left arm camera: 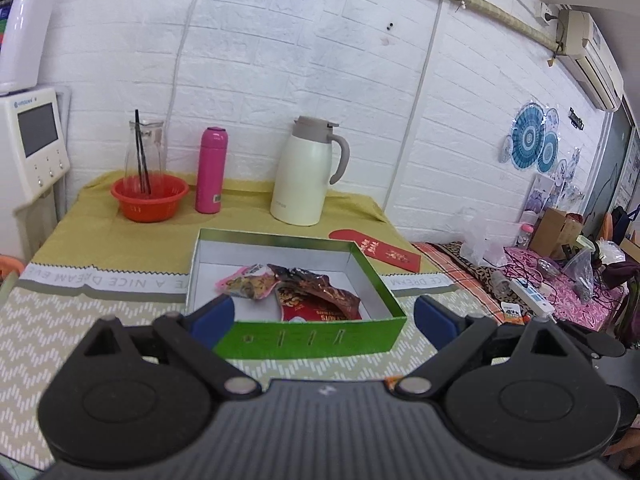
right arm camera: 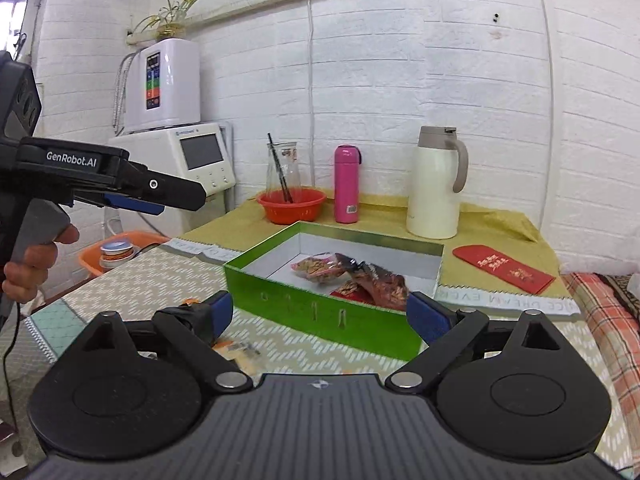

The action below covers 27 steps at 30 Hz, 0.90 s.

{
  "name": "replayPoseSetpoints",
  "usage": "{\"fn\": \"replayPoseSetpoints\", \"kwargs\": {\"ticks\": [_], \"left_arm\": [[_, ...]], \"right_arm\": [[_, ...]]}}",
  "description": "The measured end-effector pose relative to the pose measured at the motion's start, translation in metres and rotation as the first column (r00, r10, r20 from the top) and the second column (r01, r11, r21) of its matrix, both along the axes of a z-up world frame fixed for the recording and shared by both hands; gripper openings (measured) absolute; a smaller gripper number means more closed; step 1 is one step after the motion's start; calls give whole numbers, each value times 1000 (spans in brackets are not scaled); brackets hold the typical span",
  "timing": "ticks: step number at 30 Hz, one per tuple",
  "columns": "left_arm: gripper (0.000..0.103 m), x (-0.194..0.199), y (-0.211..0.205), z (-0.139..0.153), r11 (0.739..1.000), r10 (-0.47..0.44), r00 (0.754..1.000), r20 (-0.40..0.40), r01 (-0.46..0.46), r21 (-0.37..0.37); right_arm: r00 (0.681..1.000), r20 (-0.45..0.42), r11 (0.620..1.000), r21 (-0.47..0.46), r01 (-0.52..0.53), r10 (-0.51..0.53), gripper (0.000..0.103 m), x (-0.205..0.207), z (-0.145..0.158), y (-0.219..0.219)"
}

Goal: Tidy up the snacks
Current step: 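Grasp the red sausage pack with the right gripper while the left gripper grasps the small brown bag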

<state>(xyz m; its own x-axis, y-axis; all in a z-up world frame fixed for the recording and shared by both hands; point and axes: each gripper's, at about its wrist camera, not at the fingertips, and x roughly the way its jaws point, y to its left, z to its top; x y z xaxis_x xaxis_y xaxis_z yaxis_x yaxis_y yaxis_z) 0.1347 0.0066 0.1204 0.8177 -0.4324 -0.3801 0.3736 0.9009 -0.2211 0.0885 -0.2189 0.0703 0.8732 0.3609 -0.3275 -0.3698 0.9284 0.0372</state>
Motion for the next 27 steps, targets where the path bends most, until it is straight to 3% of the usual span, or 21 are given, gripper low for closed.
{"fn": "replayPoseSetpoints", "kwargs": {"ticks": [4, 6, 10, 12, 15, 18, 22, 23, 24, 27], "left_arm": [[95, -33, 15, -22, 999, 14, 1000, -18, -15, -29], [95, -46, 21, -36, 999, 8, 999, -49, -10, -39], [95, -73, 34, -63, 999, 28, 996, -90, -30, -15], [95, -85, 42, -73, 998, 57, 993, -102, -58, -9], [95, -95, 55, -86, 997, 66, 988, -143, -69, -21], [95, -99, 64, -95, 997, 62, 982, -178, -70, -35], [95, -99, 69, -100, 994, 50, 977, -208, -68, -81], [95, -100, 67, -100, 994, 44, 977, -210, -64, -87], [95, -99, 66, -100, 994, 35, 977, -210, -54, -90], [95, -95, 56, -102, 995, -15, 976, -217, -8, -103]], "right_arm": [[997, -39, 997, 49, -64, 66, 103, -24, -21, 8], [985, -80, 986, 73, -148, 153, 103, -30, -37, 17], [929, -208, 949, -12, -315, 306, 103, -34, -68, 48], [902, -261, 929, -43, -368, 345, 89, -34, -81, 58], [872, -309, 907, -62, -416, 379, 89, -33, -92, 66], [851, -325, 880, -98, -465, 414, 88, -32, -98, 75], [849, -308, 866, -127, -485, 430, 87, -28, -101, 85], [849, -313, 868, -124, -481, 425, 68, -27, -101, 84], [848, -324, 872, -114, -476, 421, 59, -28, -101, 82], [864, -338, 899, -103, -427, 372, 50, -34, -99, 70]]}}
